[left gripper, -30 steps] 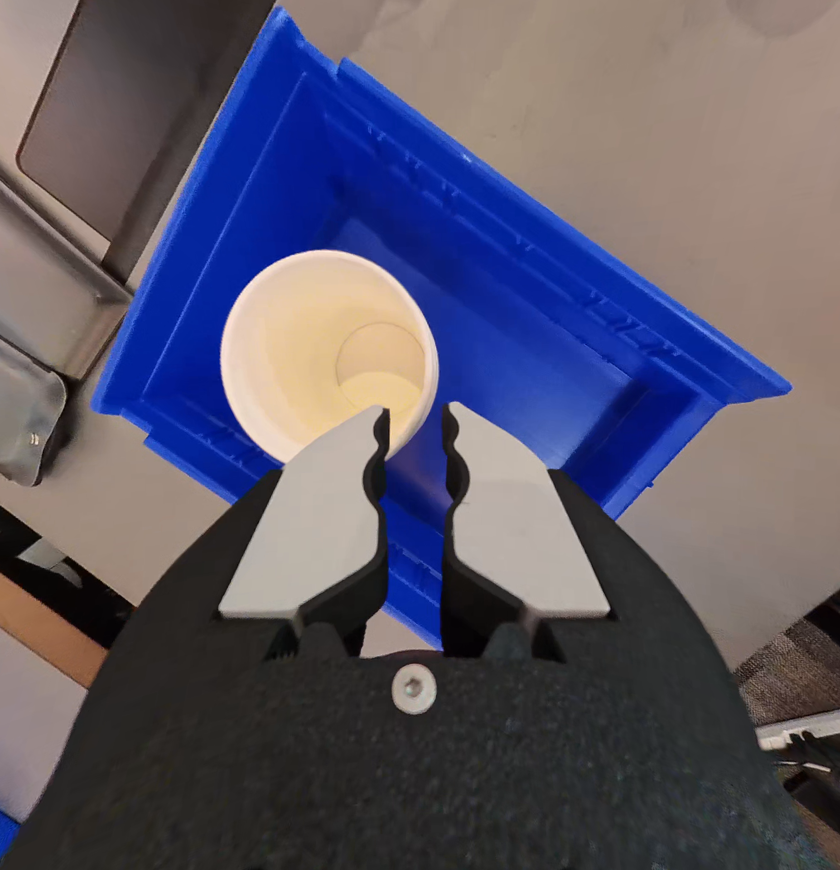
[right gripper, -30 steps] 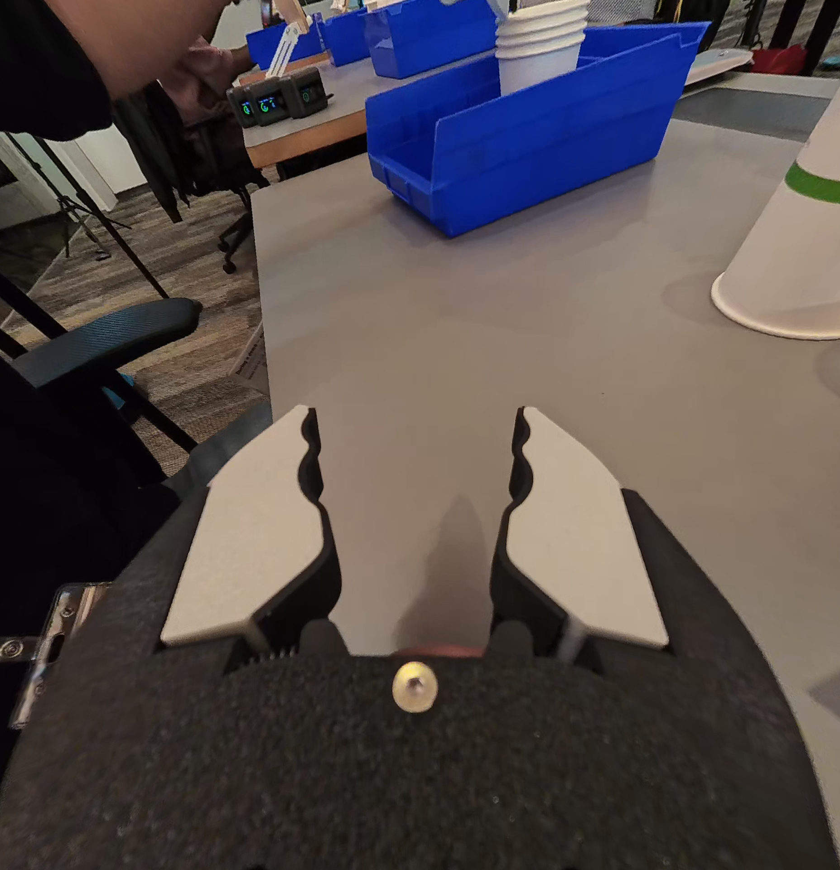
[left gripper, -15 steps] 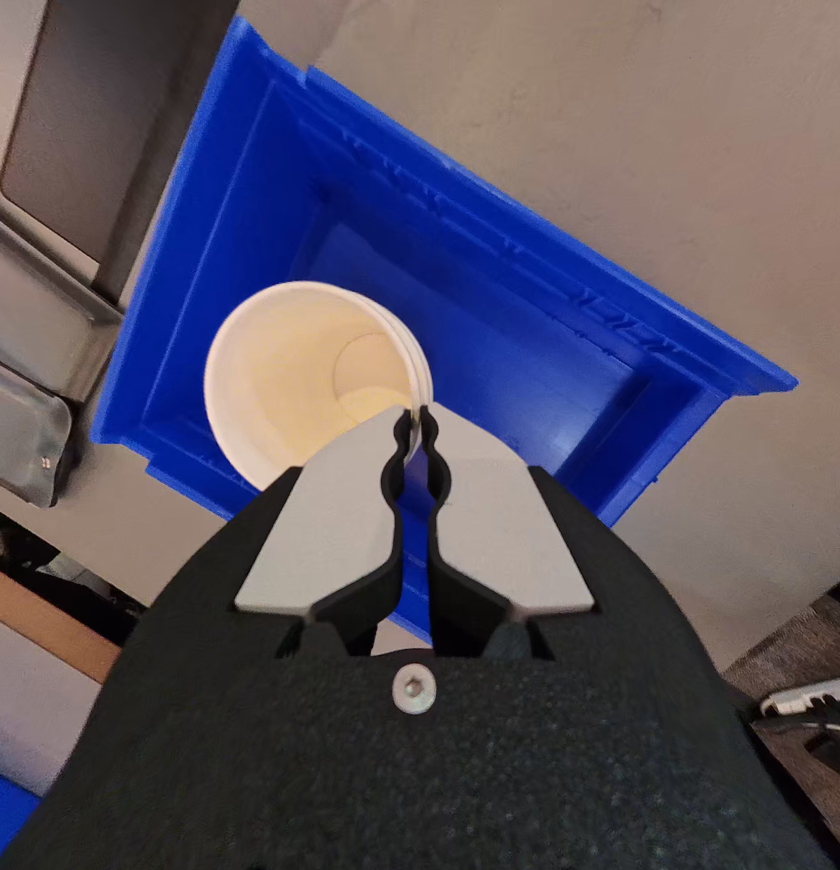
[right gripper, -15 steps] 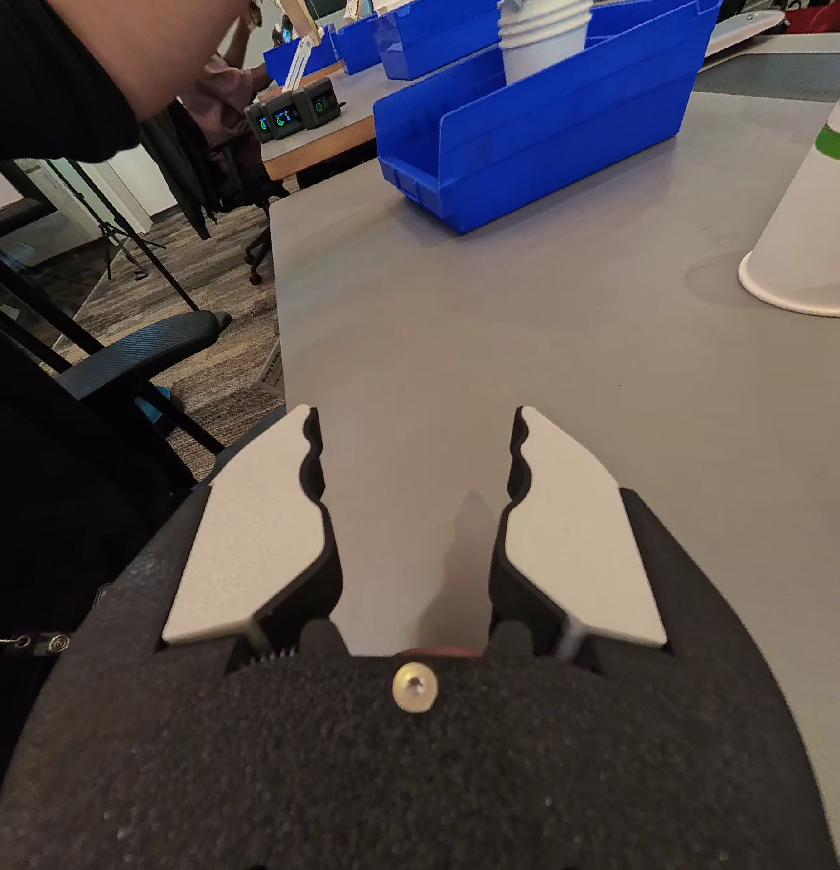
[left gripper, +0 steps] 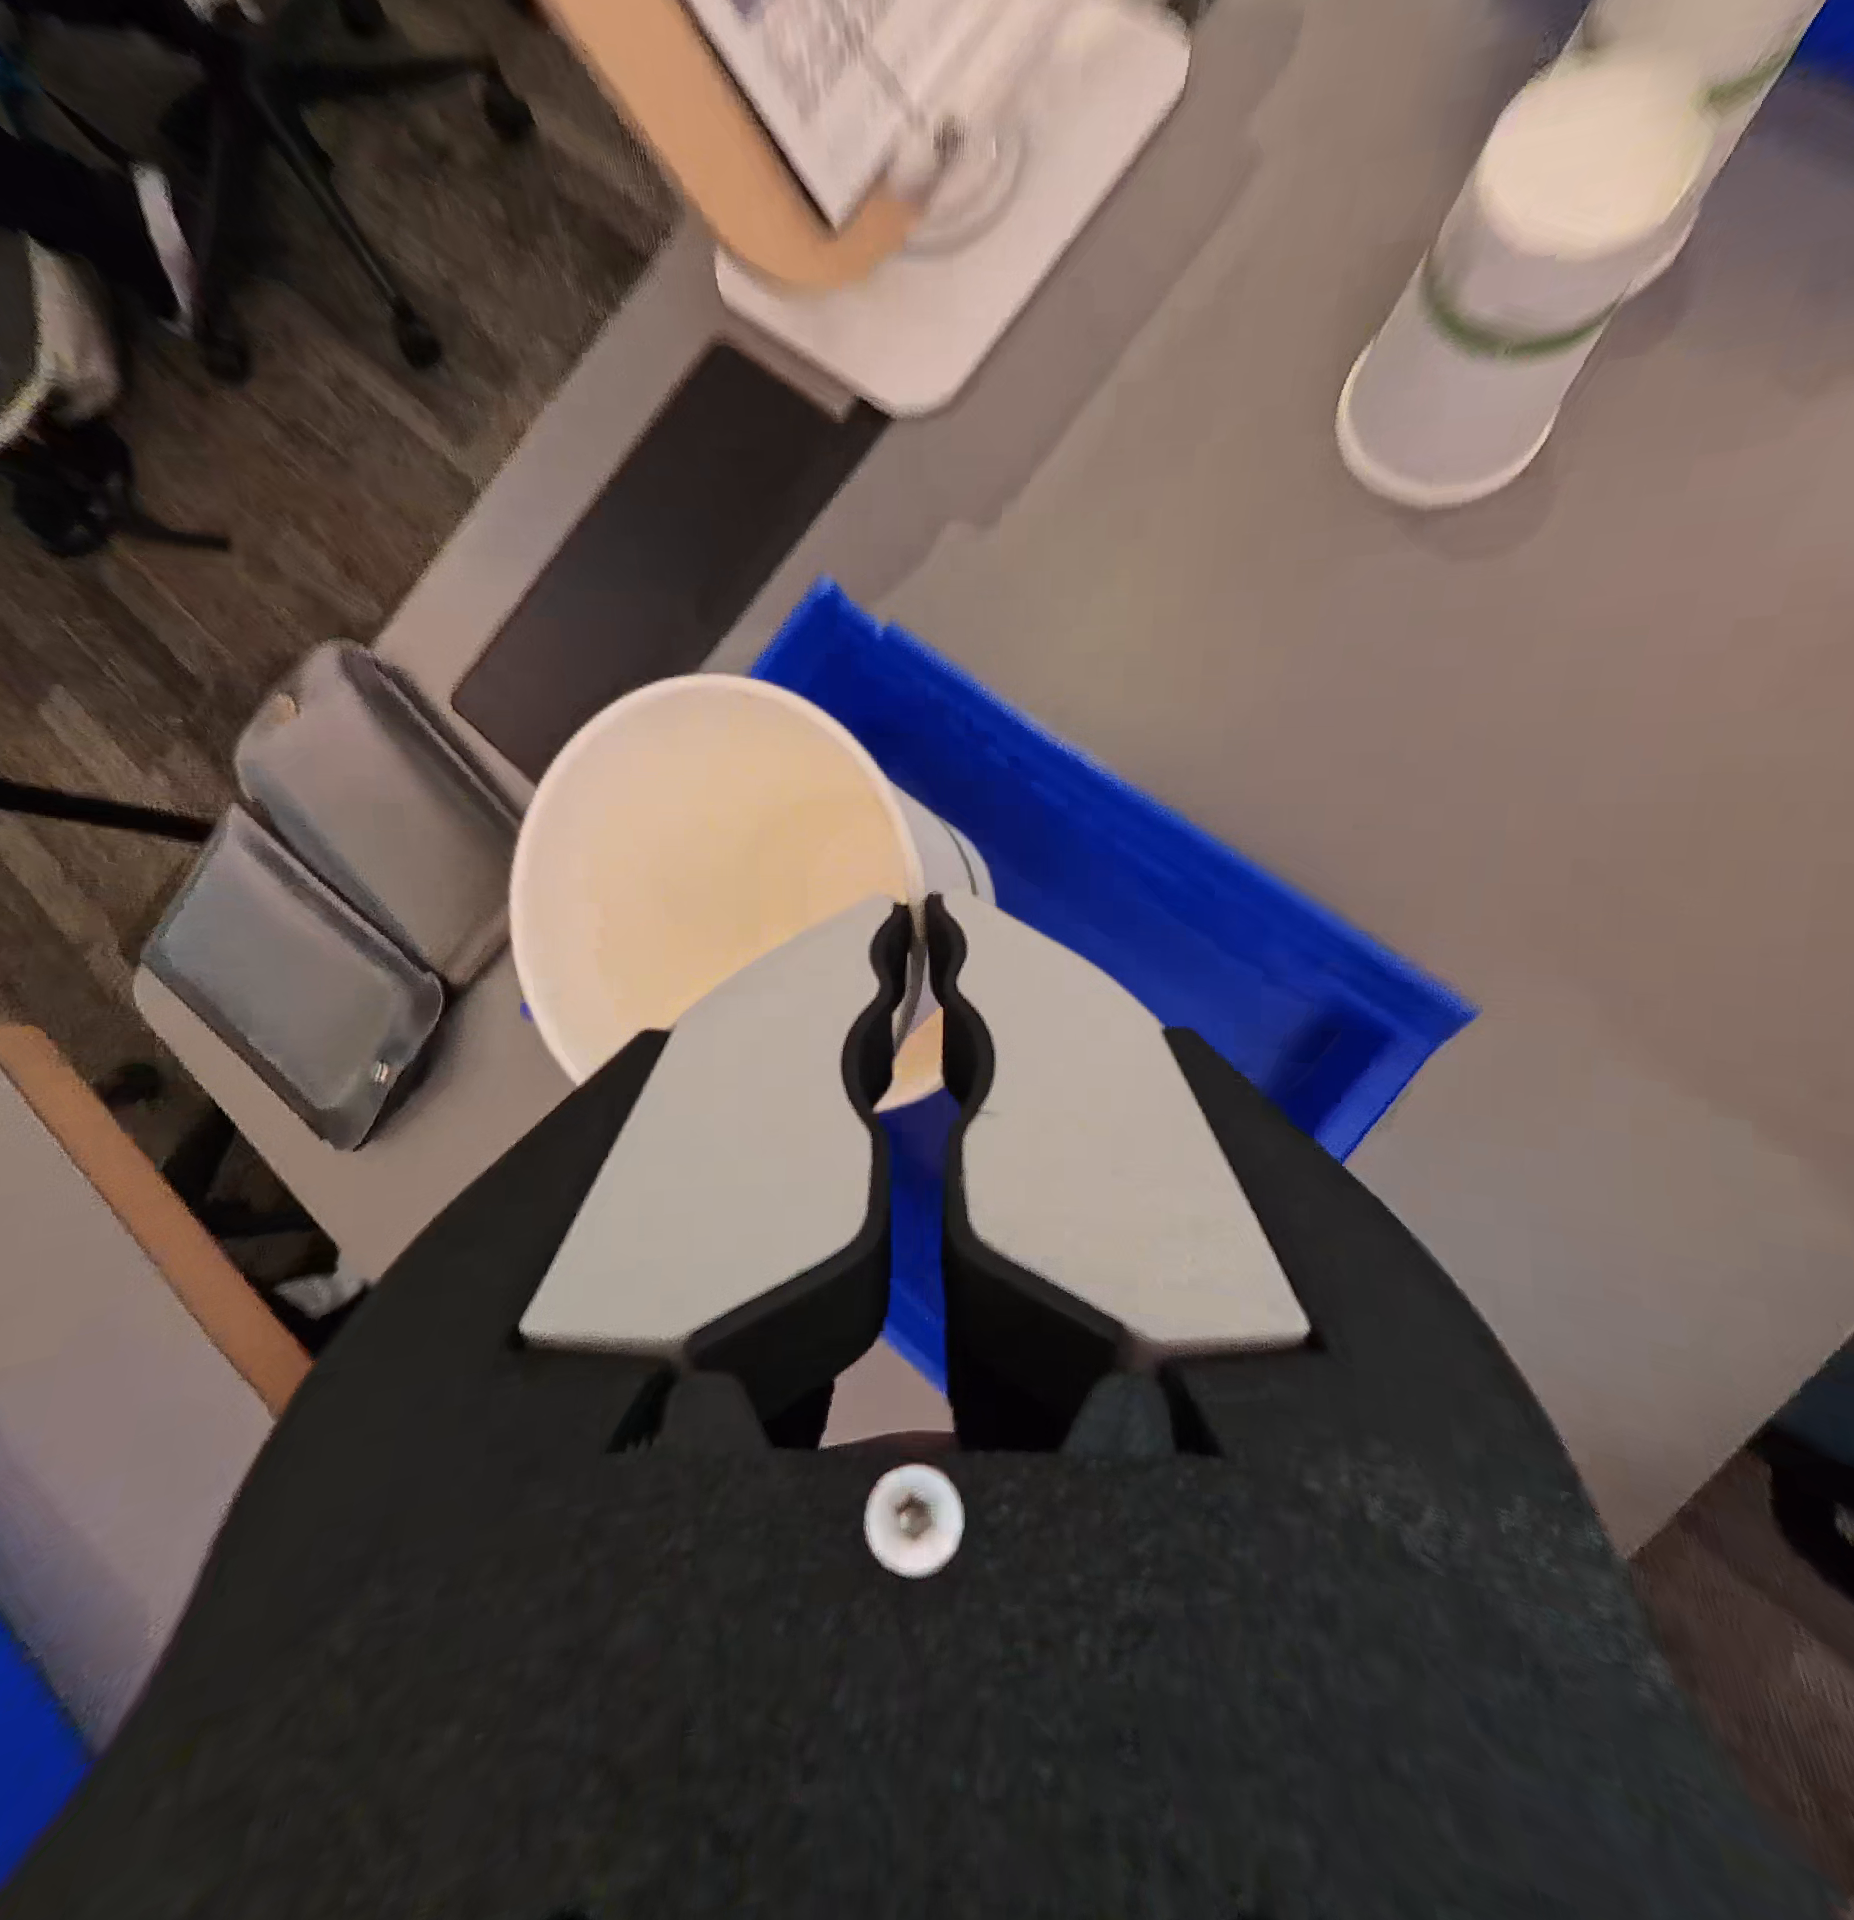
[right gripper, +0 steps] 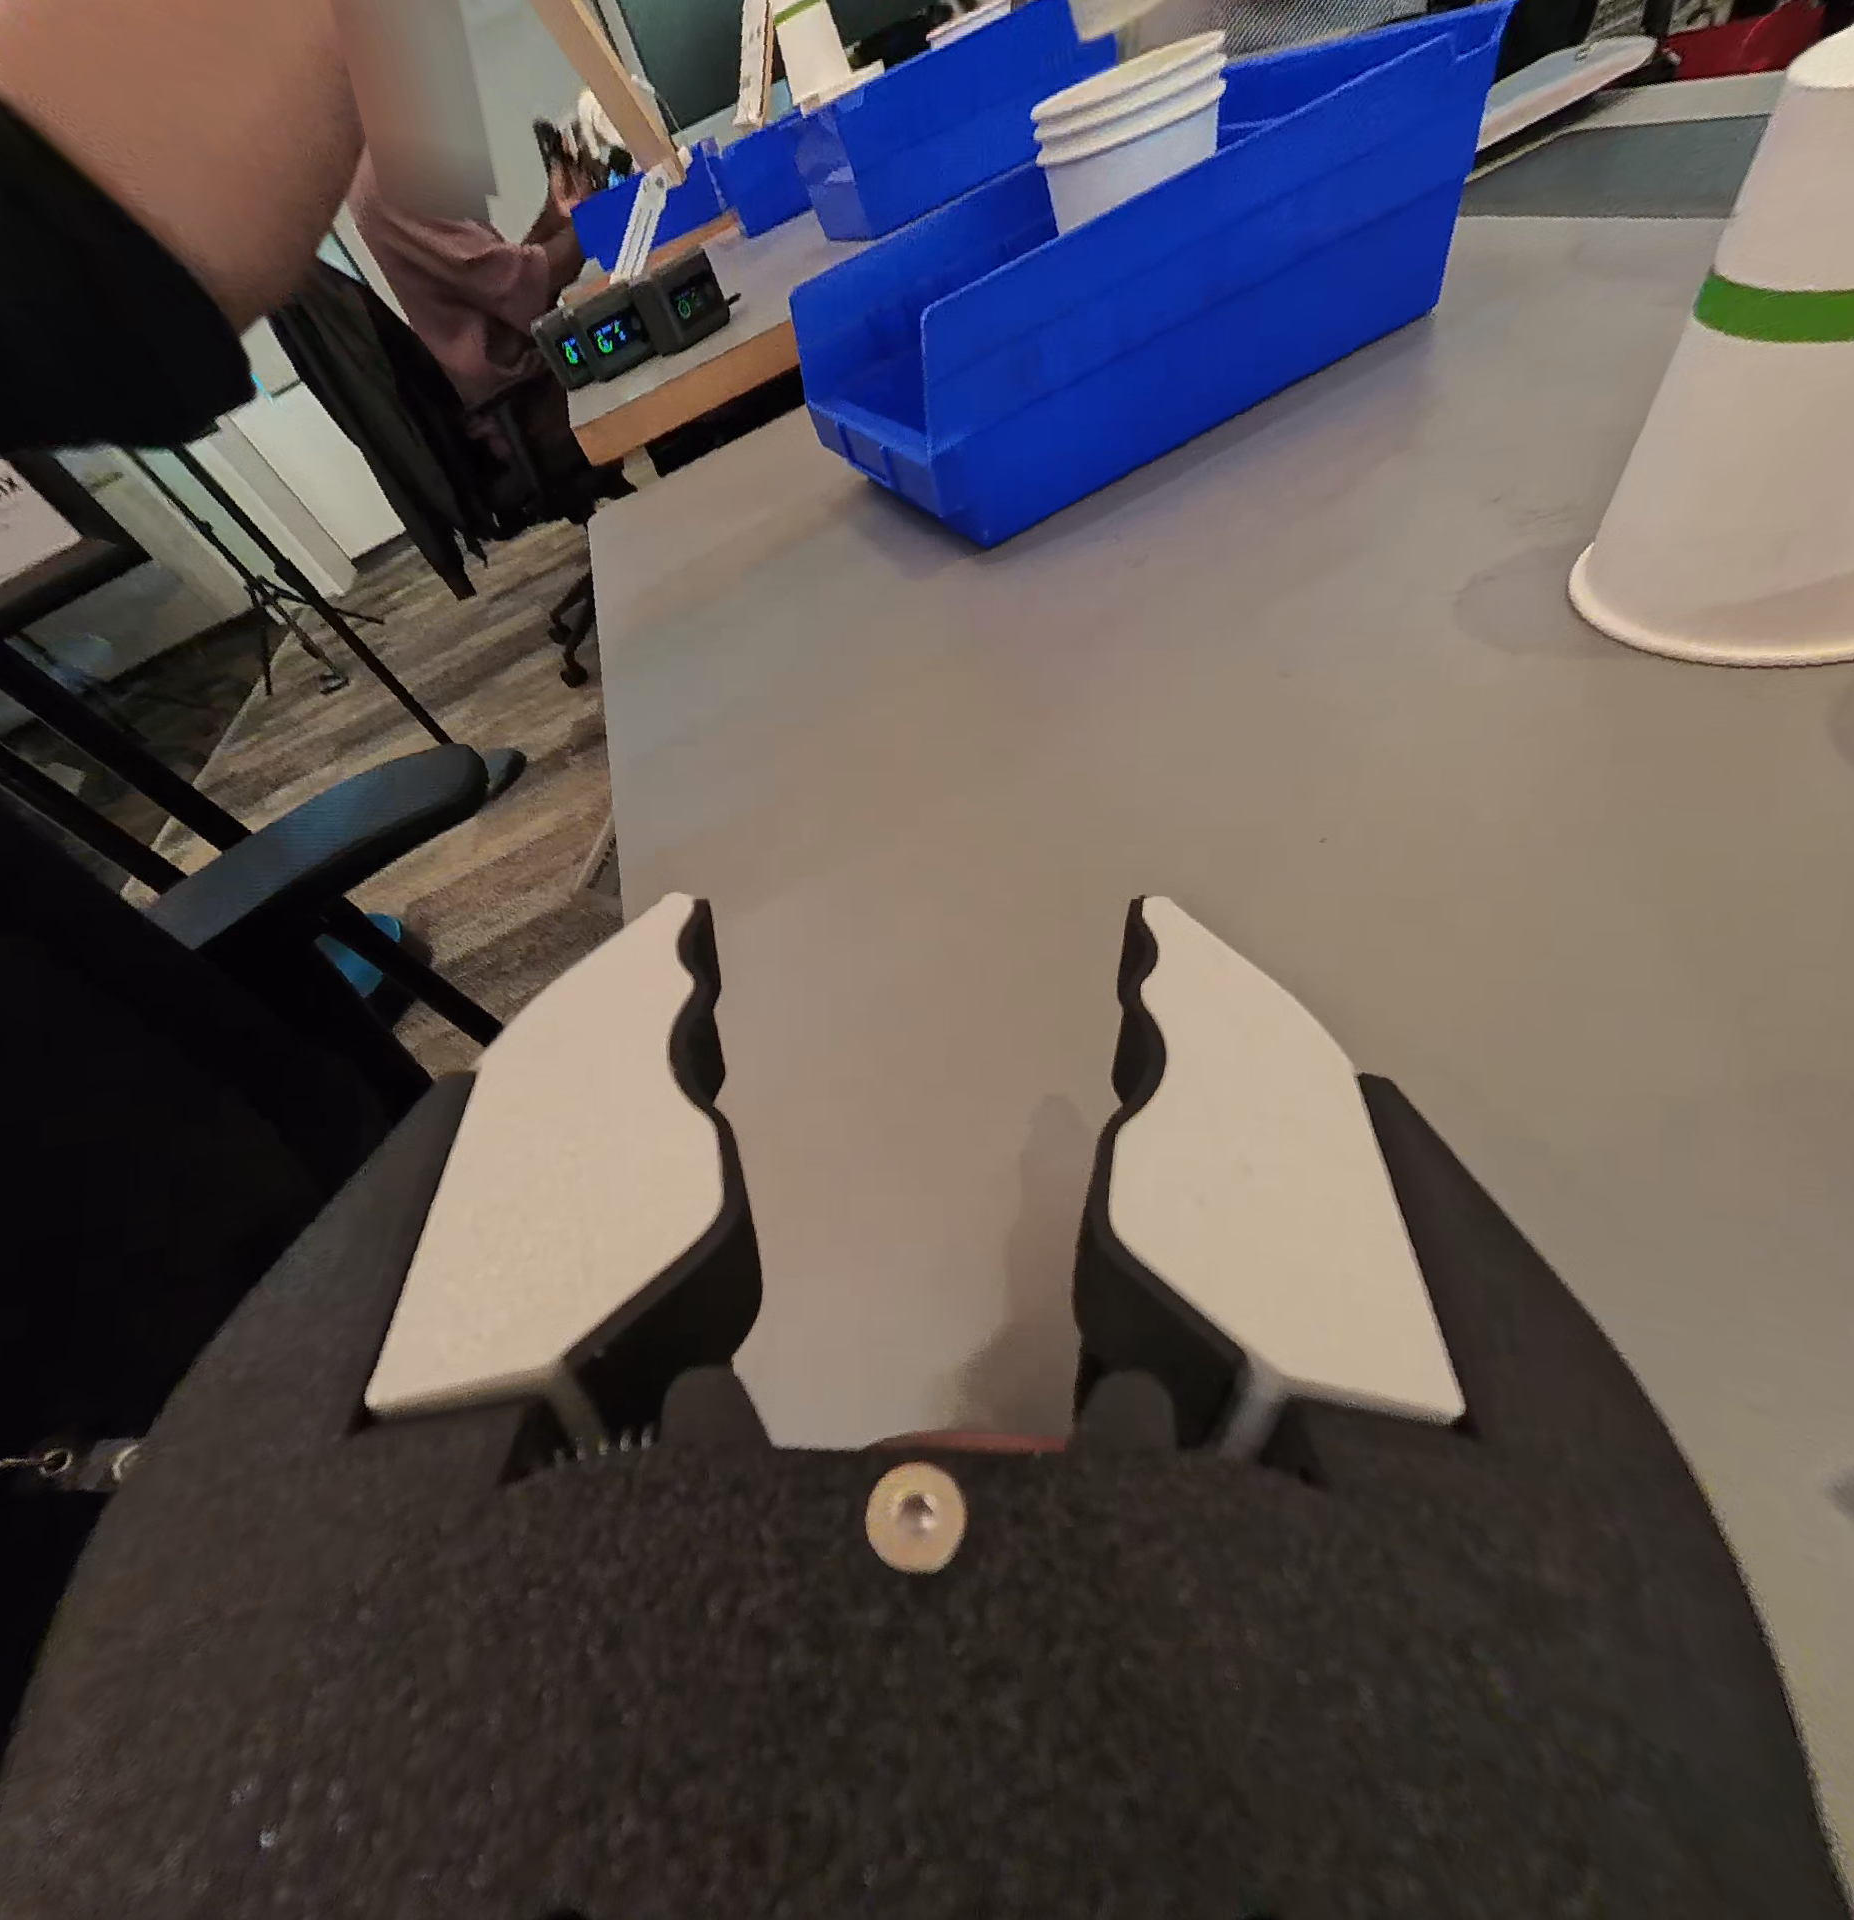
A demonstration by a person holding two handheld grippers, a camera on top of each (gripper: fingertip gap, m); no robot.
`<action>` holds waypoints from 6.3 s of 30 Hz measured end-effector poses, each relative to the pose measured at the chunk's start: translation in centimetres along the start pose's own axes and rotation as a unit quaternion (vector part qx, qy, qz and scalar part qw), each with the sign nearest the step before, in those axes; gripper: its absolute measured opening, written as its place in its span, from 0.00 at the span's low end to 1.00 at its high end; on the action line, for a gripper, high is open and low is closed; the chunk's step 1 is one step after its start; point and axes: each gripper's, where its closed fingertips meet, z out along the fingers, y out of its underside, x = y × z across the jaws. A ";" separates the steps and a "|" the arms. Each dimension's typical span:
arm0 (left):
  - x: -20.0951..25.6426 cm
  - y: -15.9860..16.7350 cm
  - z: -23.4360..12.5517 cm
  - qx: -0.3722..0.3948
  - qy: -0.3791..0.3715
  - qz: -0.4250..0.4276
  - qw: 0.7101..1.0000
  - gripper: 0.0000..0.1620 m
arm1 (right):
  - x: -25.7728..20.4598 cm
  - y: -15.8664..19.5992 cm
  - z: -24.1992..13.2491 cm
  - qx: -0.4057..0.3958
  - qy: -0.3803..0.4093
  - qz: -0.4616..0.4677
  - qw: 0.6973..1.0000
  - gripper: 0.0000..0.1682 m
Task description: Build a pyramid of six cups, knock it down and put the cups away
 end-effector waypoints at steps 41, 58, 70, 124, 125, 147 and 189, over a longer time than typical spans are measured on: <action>30.8 -8.8 5.4 0.171 0.152 0.007 0.973 0.40 | 2.8 -10.7 2.9 0.270 -0.090 0.211 0.935 0.48; 30.6 -6.2 9.8 -0.093 -0.141 0.526 0.833 0.63 | 2.7 -8.5 4.7 0.182 -0.031 0.193 0.964 0.48; 30.6 -6.1 13.9 -0.043 -0.140 0.443 0.885 0.55 | 3.5 -8.8 2.5 0.178 0.035 0.117 0.977 0.44; 17.4 -2.2 25.4 0.068 -0.084 -0.235 0.966 0.70 | 2.8 -6.5 1.5 0.151 0.000 0.142 0.978 0.43; 17.4 -2.7 24.2 0.078 -0.090 -0.223 0.968 0.72 | 3.0 -6.6 1.4 0.151 0.009 0.134 0.979 0.44; 30.5 5.1 6.5 0.227 0.141 -0.206 0.941 0.34 | 5.5 -3.1 -3.1 0.045 0.259 -0.089 0.961 0.43; 1.7 8.9 8.8 -0.188 0.055 0.079 0.978 0.02 | 4.9 -2.3 -2.2 0.040 0.199 -0.051 0.978 0.37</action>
